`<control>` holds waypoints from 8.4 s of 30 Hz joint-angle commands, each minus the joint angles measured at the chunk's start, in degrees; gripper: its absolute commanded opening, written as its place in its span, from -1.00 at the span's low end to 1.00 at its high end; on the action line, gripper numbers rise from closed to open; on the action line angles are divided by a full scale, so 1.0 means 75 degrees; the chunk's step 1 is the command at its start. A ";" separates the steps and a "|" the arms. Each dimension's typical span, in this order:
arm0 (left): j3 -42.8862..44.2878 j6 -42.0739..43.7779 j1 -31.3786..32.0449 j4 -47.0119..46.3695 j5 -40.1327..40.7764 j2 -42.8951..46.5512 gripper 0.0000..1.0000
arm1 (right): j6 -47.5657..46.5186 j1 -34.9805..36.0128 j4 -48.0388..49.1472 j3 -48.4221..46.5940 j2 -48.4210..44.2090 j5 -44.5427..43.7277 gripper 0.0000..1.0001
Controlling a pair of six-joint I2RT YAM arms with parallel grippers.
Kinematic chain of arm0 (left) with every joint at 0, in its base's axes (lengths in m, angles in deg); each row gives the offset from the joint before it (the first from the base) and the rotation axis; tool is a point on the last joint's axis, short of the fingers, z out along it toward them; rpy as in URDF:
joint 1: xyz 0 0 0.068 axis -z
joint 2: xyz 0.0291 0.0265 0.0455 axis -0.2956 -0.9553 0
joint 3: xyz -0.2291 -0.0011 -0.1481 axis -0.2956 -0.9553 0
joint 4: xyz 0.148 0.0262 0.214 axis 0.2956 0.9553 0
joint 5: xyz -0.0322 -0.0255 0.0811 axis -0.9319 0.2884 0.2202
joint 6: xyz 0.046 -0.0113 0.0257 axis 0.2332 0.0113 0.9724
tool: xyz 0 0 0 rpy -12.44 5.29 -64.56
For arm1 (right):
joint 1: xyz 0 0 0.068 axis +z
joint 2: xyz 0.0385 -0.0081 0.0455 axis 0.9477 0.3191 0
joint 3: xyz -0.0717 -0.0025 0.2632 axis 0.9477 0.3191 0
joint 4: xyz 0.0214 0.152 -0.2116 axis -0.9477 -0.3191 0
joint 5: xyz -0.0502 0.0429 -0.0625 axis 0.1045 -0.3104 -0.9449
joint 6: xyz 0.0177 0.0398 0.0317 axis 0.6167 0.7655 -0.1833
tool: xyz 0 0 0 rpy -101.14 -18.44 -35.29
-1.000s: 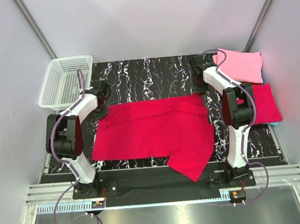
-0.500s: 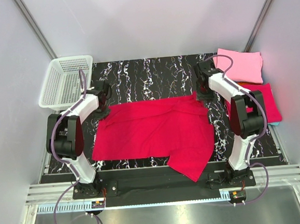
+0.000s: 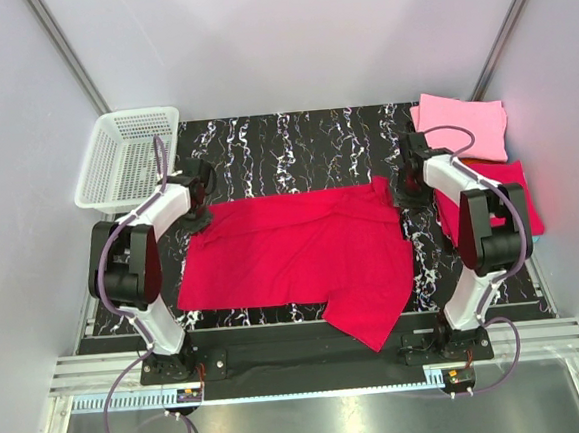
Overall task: Fold and stack the t-shirts
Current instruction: Fold the tshirt
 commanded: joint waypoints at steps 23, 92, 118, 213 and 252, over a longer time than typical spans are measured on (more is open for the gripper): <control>-0.0115 0.0142 0.0056 -0.0121 -0.0001 0.0470 -0.63 | 0.0787 -0.0273 0.1871 0.1409 -0.1826 0.1489 -0.35; -0.0513 0.0084 0.0126 -0.0039 0.0220 0.1067 -0.66 | 0.0834 -0.1105 0.2564 0.2008 -0.1967 0.2673 -0.85; -0.1416 -0.0268 0.0114 -0.1023 -0.0717 0.0787 -0.18 | 0.0705 -0.1105 0.2270 0.1762 -0.2132 0.2943 -0.88; 0.1198 0.0962 0.0126 0.2481 -0.0740 0.4970 -1.00 | 0.1209 0.1811 0.2200 0.1505 -0.0774 0.5931 -1.00; 0.0694 0.1021 0.0126 0.2446 -0.0482 0.5075 -1.00 | 0.2006 0.3676 0.0781 0.2849 -0.2869 0.1477 -0.28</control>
